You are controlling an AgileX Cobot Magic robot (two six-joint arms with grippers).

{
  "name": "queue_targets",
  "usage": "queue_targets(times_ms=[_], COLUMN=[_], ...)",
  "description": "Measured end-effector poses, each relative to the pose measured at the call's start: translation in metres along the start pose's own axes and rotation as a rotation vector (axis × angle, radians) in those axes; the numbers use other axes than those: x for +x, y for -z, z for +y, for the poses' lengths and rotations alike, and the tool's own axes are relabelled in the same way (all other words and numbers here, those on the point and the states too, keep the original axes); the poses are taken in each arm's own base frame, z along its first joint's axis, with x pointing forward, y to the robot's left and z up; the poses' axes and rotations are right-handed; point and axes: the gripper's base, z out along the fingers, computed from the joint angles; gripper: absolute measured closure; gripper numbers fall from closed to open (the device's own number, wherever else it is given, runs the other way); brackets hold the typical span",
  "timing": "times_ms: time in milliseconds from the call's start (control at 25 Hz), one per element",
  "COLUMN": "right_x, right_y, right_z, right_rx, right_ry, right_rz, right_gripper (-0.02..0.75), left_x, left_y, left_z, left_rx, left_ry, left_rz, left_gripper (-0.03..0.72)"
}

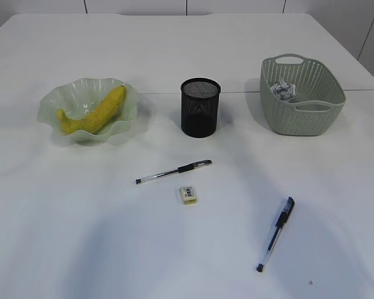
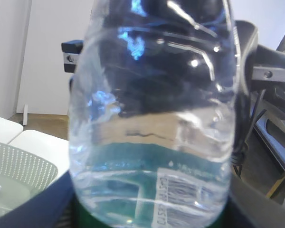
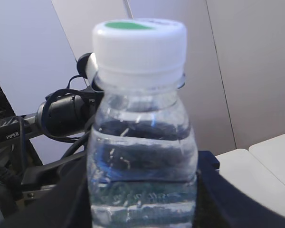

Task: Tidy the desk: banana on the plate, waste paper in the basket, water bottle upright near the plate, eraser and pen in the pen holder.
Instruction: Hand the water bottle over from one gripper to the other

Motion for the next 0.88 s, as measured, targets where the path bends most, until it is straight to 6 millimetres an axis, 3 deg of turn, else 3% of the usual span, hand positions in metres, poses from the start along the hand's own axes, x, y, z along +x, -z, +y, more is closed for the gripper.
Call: queue_targets(times_ms=[880], right_x=[0.0002], right_y=[0.0], right_z=[-0.0001], right_rx=[0.001], right_ry=[-0.021], right_rz=[0.002], right_gripper=[0.353], left_x=[-0.0001], left_y=[0.0], left_z=[0.0001], left_rx=[-0.002], left_ry=[0.0], left_rz=[-0.001], left_gripper=[0.276])
